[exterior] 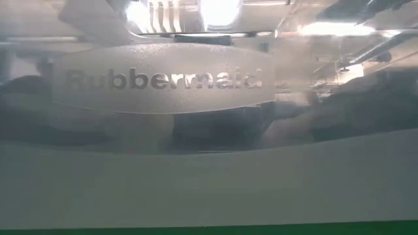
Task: Sort clothes
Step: Put the white pants into the laundry organizer
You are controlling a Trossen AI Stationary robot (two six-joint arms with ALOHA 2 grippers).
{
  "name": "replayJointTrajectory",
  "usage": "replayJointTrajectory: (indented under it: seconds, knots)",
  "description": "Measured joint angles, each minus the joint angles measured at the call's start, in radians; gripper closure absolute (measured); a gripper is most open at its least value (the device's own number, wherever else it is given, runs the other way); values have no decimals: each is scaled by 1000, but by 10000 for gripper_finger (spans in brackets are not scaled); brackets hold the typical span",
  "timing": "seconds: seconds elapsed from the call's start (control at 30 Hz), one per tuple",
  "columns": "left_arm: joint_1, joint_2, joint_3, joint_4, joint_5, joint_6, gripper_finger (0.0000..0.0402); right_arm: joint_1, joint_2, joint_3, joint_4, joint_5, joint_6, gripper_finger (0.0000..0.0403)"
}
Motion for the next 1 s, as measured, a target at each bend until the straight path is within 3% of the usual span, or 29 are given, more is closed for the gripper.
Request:
replayJointTrajectory:
  seconds: [0.3,0.67,0.9,1.0]
  knots:
    - [155,26,0,1,0,0,401,0,0,0,0,0,-13,390]
    - [325,173,-1,1,4,65,401,0,0,0,0,1,-25,390]
    - [465,250,-1,1,56,143,401,0,0,0,-3,1,-62,390]
    - [545,281,-1,0,132,170,401,0,0,0,-3,1,-64,390]
